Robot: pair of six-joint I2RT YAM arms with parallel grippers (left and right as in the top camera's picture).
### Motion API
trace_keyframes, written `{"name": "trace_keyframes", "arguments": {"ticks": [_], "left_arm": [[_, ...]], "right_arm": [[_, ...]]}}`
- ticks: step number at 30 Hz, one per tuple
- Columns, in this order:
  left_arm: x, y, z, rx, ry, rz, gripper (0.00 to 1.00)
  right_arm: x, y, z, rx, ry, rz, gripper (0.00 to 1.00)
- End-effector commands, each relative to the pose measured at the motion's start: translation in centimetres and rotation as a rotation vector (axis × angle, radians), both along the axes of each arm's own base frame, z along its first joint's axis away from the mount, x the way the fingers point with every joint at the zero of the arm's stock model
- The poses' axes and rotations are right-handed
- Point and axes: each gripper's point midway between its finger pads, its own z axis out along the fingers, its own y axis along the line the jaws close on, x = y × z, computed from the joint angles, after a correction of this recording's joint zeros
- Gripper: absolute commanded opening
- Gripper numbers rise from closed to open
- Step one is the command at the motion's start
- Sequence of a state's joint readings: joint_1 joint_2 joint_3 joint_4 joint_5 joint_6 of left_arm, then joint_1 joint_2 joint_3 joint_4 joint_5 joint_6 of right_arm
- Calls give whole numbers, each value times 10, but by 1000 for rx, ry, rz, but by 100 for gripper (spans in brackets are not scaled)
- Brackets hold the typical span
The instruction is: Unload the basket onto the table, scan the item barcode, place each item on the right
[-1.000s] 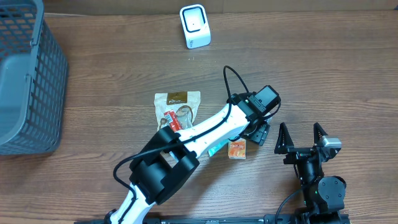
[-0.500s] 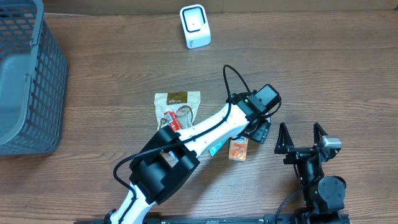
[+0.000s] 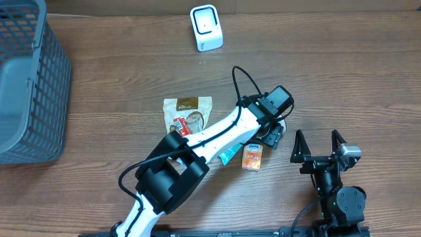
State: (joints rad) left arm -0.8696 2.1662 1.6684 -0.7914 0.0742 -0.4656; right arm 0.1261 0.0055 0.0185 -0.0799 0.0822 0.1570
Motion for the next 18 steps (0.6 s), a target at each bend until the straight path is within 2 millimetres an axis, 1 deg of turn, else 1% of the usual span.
{"name": "trace_keyframes", "arguments": {"ticks": [1, 4, 8, 11, 18], "left_arm": [[12, 7, -5, 9, -5, 4, 70], [20, 10, 4, 2, -12, 20, 71], [34, 4, 21, -40, -40, 33, 72], [45, 2, 30, -58, -71, 30, 73], [66, 13, 45, -92, -74, 77, 72]], "right_arm": [[1, -2, -3, -4, 3, -9, 100], [1, -2, -3, -4, 3, -9, 100], [1, -2, -3, -4, 3, -9, 100], [1, -2, -3, -4, 3, -9, 100], [1, -2, -3, -4, 3, -9, 100]]}}
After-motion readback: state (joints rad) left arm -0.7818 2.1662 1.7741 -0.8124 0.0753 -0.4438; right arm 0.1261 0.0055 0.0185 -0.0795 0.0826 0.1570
